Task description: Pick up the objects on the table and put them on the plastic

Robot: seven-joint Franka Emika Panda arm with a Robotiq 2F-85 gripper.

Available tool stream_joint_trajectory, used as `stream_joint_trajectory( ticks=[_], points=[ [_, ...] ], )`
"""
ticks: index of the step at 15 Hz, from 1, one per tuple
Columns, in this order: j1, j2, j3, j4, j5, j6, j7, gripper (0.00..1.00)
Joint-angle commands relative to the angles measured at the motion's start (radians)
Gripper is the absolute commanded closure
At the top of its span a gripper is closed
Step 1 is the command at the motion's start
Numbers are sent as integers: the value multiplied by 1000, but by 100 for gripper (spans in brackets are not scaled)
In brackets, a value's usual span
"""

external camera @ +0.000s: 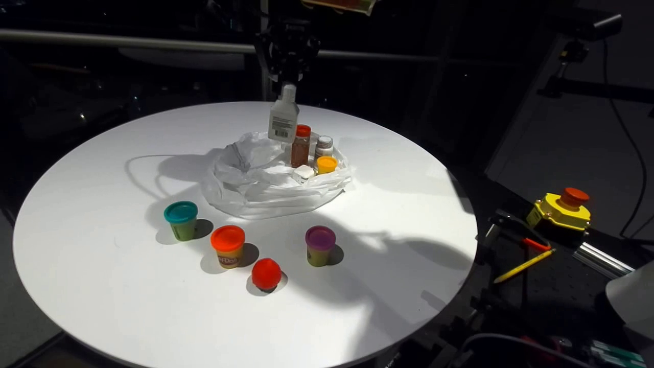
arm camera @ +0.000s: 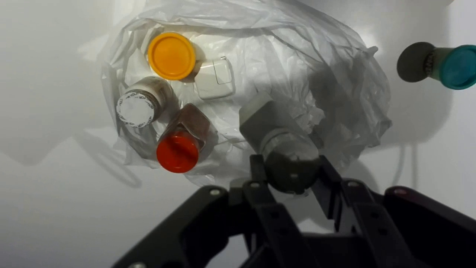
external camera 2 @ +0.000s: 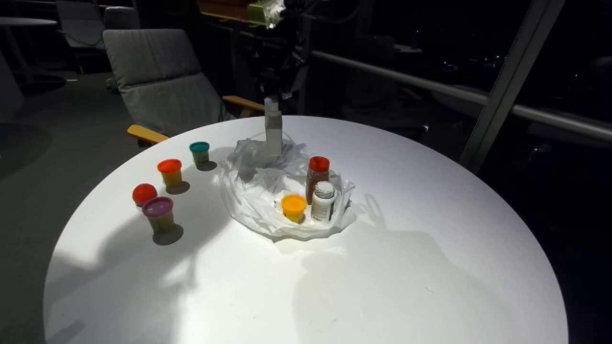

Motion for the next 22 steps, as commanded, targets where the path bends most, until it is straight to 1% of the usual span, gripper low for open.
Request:
stream_joint_trajectory(
  ticks=[1,6,8,14,17,18,19,20,22],
  points=[
    [-29,123,12,157,60,-74,-26,89],
    [-38,242,11,266,79,-83,-33,89],
    [-29,284,-2,291,63,-67,-18,89],
    [2,372,-53,323,6,-15,22,89],
    [9,357,-60,308,-2,25,26,89],
    [15,330,-58,281,-5,35,22,39],
    [23,312,-61,265,-11,50,24,38],
    [36,276,-66,229,-22,70,35,32],
    [62,208,-73,167,-35,96,70,16]
  ],
)
